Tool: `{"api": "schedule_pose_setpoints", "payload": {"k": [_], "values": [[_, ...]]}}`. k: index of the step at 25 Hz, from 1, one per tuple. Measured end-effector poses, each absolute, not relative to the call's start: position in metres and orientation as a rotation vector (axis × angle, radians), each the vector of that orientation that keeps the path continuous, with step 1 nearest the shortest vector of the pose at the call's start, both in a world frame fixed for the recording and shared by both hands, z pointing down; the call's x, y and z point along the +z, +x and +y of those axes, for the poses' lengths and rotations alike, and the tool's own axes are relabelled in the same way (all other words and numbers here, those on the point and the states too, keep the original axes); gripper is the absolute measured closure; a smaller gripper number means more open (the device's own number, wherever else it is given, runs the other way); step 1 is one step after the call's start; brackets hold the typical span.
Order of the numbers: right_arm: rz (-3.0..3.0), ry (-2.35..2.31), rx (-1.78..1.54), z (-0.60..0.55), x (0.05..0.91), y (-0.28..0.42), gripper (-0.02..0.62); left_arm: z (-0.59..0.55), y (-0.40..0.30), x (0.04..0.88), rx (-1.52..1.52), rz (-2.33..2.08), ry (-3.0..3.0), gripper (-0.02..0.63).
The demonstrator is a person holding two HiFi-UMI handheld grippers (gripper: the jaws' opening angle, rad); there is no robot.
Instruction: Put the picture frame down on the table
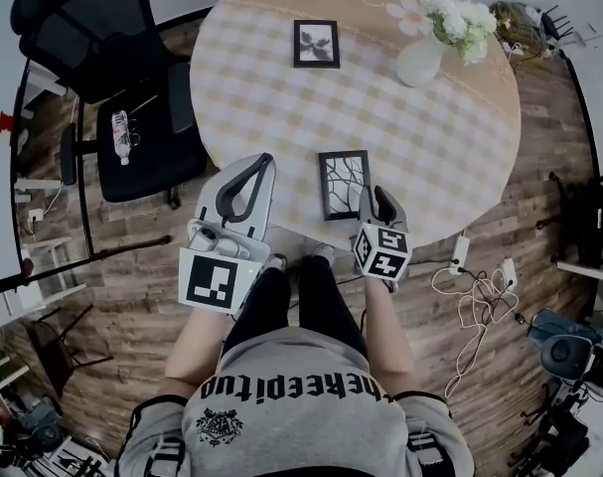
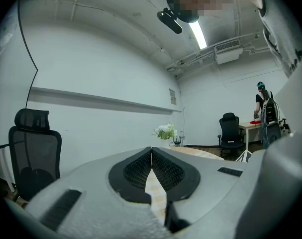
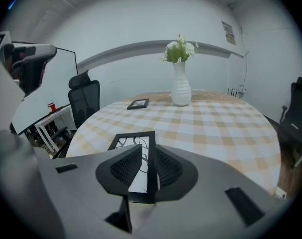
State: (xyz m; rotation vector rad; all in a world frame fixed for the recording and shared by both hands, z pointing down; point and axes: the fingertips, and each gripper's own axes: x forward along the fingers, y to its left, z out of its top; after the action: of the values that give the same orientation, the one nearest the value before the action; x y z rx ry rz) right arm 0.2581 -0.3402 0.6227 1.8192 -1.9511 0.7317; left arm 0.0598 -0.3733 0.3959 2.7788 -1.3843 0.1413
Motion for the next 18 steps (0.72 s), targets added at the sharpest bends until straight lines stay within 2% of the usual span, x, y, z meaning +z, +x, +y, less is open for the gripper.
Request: {"api": "schedule_pose_setpoints", "payload": {"k": [2, 4, 18], "values": [[-1.985, 1.858, 0.709, -0.338, 0.606, 0.257, 0.567, -0.371, 0.062, 0.392, 0.125, -1.351, 2.801, 0.589], [-2.019, 1.888, 0.674, -0.336, 0.587, 0.255, 0.589, -0.369, 0.066, 0.387, 0.104, -1.308, 2.833, 0.59], [-2.115, 2.098, 0.373, -0.288, 0.468, 0.227, 0.591, -0.326, 0.079, 0.359, -0.018, -0.99, 3.011, 0.589]]}}
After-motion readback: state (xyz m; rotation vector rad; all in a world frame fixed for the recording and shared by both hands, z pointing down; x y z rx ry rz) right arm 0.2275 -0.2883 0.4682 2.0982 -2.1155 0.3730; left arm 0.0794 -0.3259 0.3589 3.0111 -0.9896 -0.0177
